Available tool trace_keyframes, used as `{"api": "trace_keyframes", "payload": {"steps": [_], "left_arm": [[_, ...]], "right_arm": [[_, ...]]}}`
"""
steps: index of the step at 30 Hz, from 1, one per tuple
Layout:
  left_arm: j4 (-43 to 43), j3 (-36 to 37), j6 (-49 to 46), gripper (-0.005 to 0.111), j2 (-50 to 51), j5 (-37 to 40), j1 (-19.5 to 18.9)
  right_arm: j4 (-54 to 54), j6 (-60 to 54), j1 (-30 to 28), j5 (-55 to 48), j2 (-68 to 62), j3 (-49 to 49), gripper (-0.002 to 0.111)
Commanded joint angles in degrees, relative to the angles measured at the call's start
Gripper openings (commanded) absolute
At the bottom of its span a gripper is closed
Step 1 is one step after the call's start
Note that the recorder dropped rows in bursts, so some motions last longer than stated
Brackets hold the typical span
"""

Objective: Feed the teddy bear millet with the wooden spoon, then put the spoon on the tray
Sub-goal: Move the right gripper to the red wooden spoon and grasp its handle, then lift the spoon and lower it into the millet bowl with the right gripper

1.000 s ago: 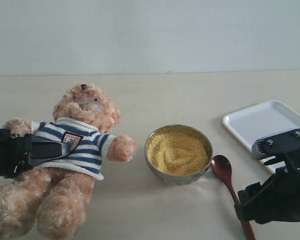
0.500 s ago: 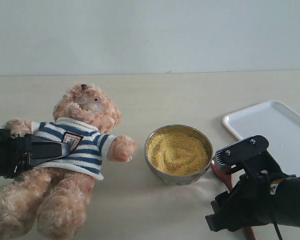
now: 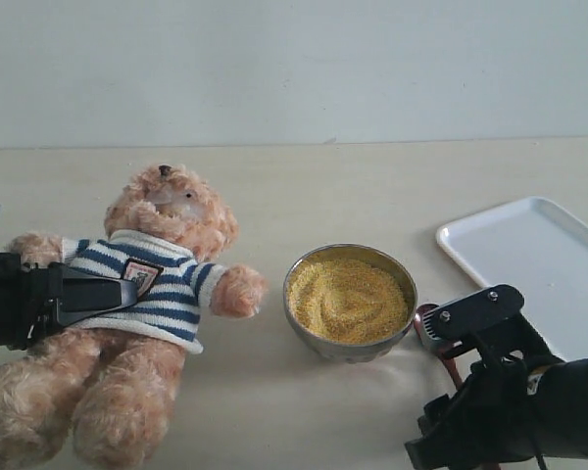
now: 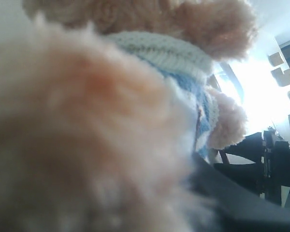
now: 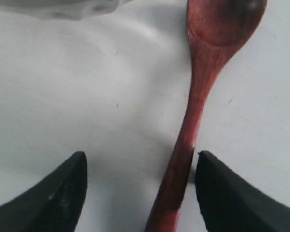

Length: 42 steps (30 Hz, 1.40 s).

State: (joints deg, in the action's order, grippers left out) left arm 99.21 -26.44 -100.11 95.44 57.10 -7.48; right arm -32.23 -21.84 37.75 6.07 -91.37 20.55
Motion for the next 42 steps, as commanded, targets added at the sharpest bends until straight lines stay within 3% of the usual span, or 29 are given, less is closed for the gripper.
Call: {"api": "trace_keyframes", "payload": {"steps": [1,3,6,11,22,33,42], "left_arm": [[-0.1,0.1,0.1,0.005,-0.1,1.3,0.0],[-0.1,0.1,0.1,0.005,-0.1,1.3,0.0],[-0.1,0.1,0.1,0.005,-0.1,1.3,0.0],[-0.1,0.1,0.1,0.005,-0.1,1.3,0.0],[-0.2,0.1,0.1,0.005,-0.1,1.3,0.0],[-1.3,0.1,0.1,0.005,-0.1,1.3,0.0],[-1.3,0.1,0.1,0.005,-0.1,1.3,0.0]], "right_arm": [[-0.8,0.9,-0.1,-2.5,-0.4,-4.1,0.063],[-2.3,1.0,-0.1,-1.4,-0.4,-5.3,0.063],[-3.7,0.8,-0.1,-1.1,-0.4,-5.7,0.045],[-3.7,-2.1,-0.1,-0.8,-0.4,-5.7,0.002],[-4.1,-0.3,-0.1,-1.6,-0.4,-5.7,0.000],[-13.9,-0.6,-0.1,0.0,-0.3,-5.7,0.000],[-15.0,-1.2,-0.1,0.1,8.5,-5.7,0.000]]}}
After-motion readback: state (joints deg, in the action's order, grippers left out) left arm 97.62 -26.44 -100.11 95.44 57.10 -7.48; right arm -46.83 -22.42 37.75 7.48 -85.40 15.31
